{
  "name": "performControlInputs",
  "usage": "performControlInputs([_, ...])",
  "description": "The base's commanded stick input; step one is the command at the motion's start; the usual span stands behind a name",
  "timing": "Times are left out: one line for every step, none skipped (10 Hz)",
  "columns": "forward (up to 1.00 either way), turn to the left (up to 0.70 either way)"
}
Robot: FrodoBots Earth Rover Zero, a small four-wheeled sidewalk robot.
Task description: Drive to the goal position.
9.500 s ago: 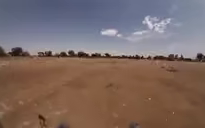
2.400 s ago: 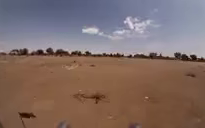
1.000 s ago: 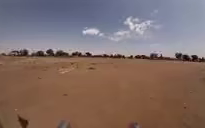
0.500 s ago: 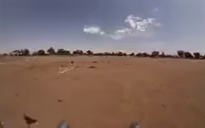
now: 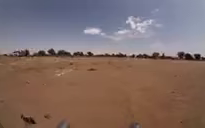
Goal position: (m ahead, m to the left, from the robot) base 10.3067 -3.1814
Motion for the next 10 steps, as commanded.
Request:
performControlInputs([0.70, 0.00])
performControlInputs([0.70, 0.00])
performControlInputs([0.70, 0.00])
performControlInputs([0.70, 0.00])
performControlInputs([0.70, 0.00])
performControlInputs([0.70, 0.00])
performControlInputs([0.70, 0.00])
performControlInputs([0.70, 0.00])
performControlInputs([0.70, 0.00])
performControlInputs([0.70, 0.00])
